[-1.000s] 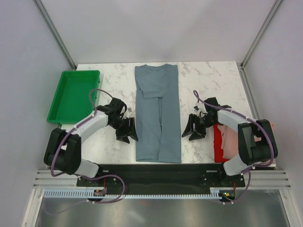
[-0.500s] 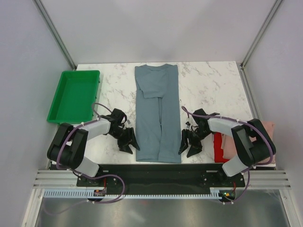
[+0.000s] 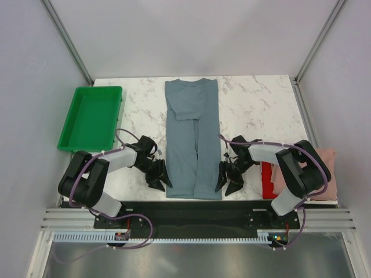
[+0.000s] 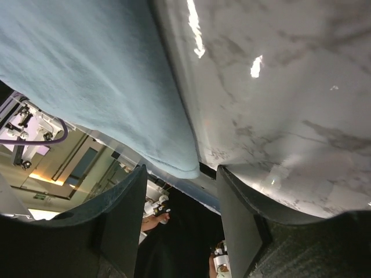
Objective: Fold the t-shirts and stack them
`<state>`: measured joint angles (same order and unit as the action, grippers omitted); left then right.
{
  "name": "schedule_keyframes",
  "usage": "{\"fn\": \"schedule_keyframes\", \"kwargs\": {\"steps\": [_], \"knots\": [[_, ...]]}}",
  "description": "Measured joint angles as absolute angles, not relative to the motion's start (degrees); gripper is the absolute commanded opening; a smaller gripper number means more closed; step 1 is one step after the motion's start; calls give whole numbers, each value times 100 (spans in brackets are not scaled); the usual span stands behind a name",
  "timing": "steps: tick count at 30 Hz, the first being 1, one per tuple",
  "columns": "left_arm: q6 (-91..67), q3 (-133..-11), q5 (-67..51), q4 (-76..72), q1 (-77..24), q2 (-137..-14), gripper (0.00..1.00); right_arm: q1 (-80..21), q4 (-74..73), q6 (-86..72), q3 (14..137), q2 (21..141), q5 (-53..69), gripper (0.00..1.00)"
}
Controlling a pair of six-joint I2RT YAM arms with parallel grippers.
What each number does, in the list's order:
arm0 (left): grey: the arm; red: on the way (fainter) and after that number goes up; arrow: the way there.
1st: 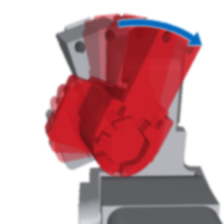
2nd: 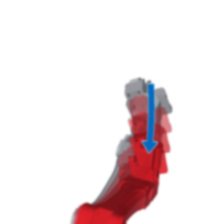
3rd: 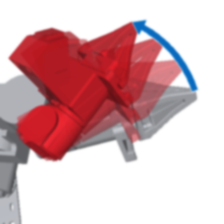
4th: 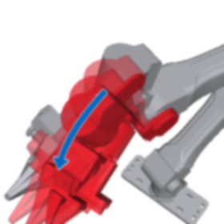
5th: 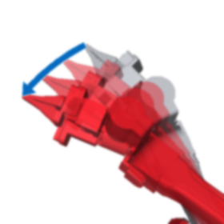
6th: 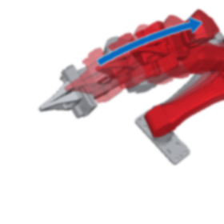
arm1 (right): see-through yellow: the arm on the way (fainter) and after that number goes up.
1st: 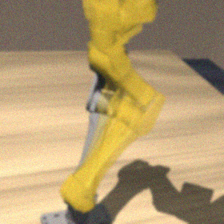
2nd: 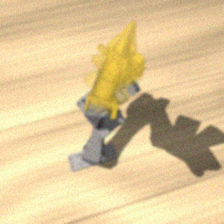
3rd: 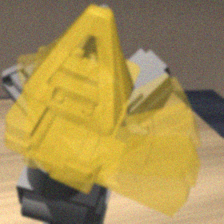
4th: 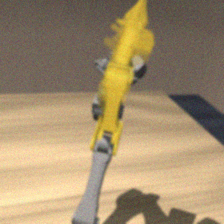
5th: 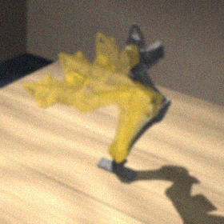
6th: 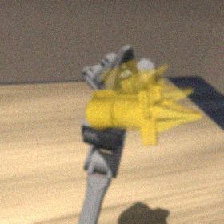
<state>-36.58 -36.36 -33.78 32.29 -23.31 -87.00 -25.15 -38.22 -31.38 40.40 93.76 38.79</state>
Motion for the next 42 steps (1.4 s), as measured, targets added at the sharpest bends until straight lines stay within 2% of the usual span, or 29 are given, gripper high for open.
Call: {"fn": "schedule_keyframes", "kwargs": {"steps": [7, 9, 12, 13, 14, 15, 23, 30, 35, 42], "knots": [[-3662, -3555, -3520, 3109, -2434, -8685, 49, -2755, -3568, -3258, 4209, 9570, 3964, 54], [-3669, -3538, -3564, 3063, -2469, -8685, 39, -2829, -3489, -3304, 4259, 9627, 3986, 51], [-3684, -3518, -3627, 2989, -2488, -8685, 25, -2936, -3332, -3330, 4292, 9684, 3975, 32], [-3684, -3518, -3649, 2967, -2488, -8685, 20, -2961, -3275, -3332, 4292, 9695, 3966, 13], [-3688, -3518, -3664, 2954, -2488, -8685, 7, -2982, -3216, -3319, 4292, 9703, 3964, 2], [-3704, -3518, -3673, 2943, -2488, -8685, 2, -2993, -3181, -3326, 4294, 9712, 3964, 0], [-3614, -3846, -3706, 3146, -2467, -8394, 2, -2873, -3470, -3179, 4593, 9544, 3959, 0], [-3127, -5349, -3837, 3452, -1957, -8324, 2, -2255, -3887, -2687, 6346, 9373, 3964, 0], [-2788, -6536, -3857, 3422, -1509, -8888, 2, -1986, -3789, -2539, 7216, 9526, 3938, 0], [-2445, -7516, -3763, 3441, -1404, -10082, 2, -1684, -3728, -2495, 7498, 10221, 3881, 0]]}}
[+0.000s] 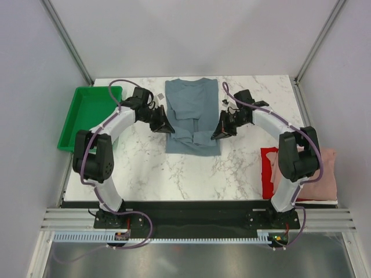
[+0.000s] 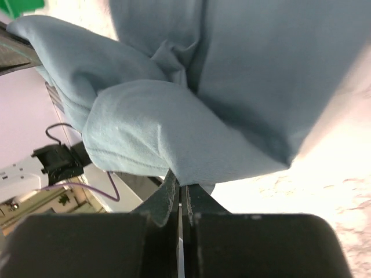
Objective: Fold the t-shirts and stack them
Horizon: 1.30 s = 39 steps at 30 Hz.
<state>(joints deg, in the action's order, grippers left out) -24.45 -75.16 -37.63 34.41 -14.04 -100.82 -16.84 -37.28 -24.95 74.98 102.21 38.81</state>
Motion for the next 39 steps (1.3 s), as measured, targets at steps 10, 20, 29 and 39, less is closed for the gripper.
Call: {"fn": "schedule_keyframes", "kwargs": {"steps": [10, 20, 29, 39], "knots": [[-2213, -8600, -3538, 3404, -1317, -11065, 2, -1278, -3489, -2460, 8871, 11469, 3793, 0], [-2038, -9286, -3170, 3404, -1256, -11841, 18, -1291, -3350, -2410, 9808, 12538, 3752, 1], [-1959, -9806, -2445, 3262, -1256, -12119, 48, -1240, -3028, -2298, 10464, 12936, 3592, 55], [-1686, -8890, -1459, 3295, -919, -10785, 57, -725, -2816, -2123, 8801, 11139, 3164, 56]]}}
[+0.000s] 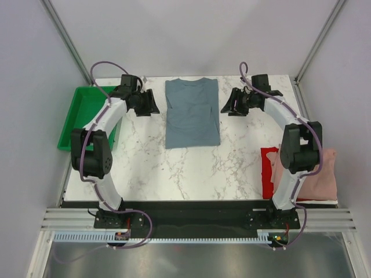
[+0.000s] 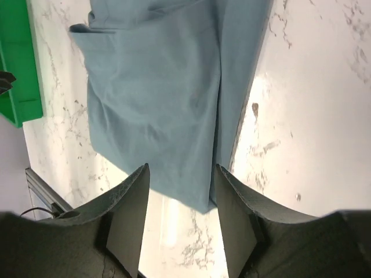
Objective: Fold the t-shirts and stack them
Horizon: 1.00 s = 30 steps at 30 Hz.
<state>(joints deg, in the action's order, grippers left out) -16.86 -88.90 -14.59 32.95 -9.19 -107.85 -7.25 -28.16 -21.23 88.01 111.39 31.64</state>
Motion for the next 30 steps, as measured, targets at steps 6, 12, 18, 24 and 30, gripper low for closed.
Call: {"fn": "schedule_keyframes", "kwargs": {"steps": [6, 12, 18, 24, 30], "knots": [[-2080, -7588, -2630, 3258, -412, -10132, 68, -659, -2624, -2322, 7714, 10484, 3476, 58], [-2735, -6479, -3623, 3131, -504, -10322, 70, -692, -2600, -2630, 6897, 10680, 3745, 61], [-3131, -6265, -4040, 2805, -528, -10543, 70, -692, -2486, -2880, 6632, 10818, 3883, 62], [-3282, -6311, -4086, 2633, -613, -10836, 65, -716, -2287, -3076, 6604, 10938, 4012, 62], [-3538, -6434, -4071, 2617, -864, -11107, 58, -777, -2161, -3286, 6543, 11161, 4062, 59]]}}
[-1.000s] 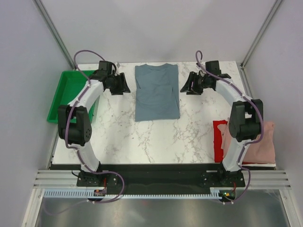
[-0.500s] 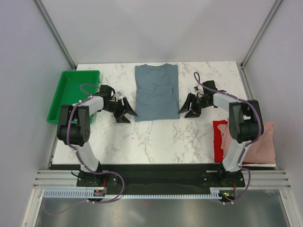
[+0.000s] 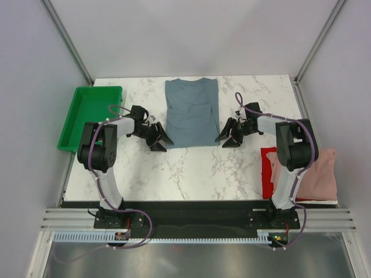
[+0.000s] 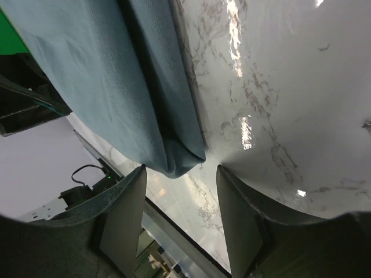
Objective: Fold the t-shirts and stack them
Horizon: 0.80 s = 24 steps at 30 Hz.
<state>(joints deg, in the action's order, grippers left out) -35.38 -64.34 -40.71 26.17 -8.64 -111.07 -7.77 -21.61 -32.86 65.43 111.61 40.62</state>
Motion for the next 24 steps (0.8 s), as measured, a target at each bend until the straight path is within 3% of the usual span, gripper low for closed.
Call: {"fn": "schedule_keyframes", "kwargs": {"steps": [4, 6, 7, 8, 9, 11, 12, 13, 24], "knots": [[-3647, -6525, -4056, 2622, -950, -11233, 50, -792, -2051, -3489, 6517, 11290, 4252, 55], [-3684, -6582, -4038, 2655, -950, -11290, 36, -792, -1990, -3579, 6517, 11349, 4313, 52], [-3695, -6613, -3948, 2652, -950, -11332, 31, -792, -1968, -3627, 6517, 11380, 4353, 48], [-3712, -6630, -3924, 2661, -950, -11365, 18, -792, -1944, -3662, 6517, 11413, 4368, 43], [-3743, -6639, -3903, 2668, -950, -11380, 12, -792, -1918, -3686, 6517, 11439, 4383, 28], [-3769, -6646, -3848, 2672, -950, -11395, 2, -794, -1879, -3728, 6517, 11493, 4368, 13], [-3769, -6657, -3841, 2674, -950, -11395, 2, -797, -1865, -3758, 6514, 11511, 4366, 3], [-3769, -6667, -3835, 2674, -950, -11395, 2, -803, -1855, -3776, 6506, 11520, 4364, 0], [-3588, -6764, -3800, 3017, -972, -10722, 2, -797, -1544, -4025, 5658, 10532, 4436, 0]]}}
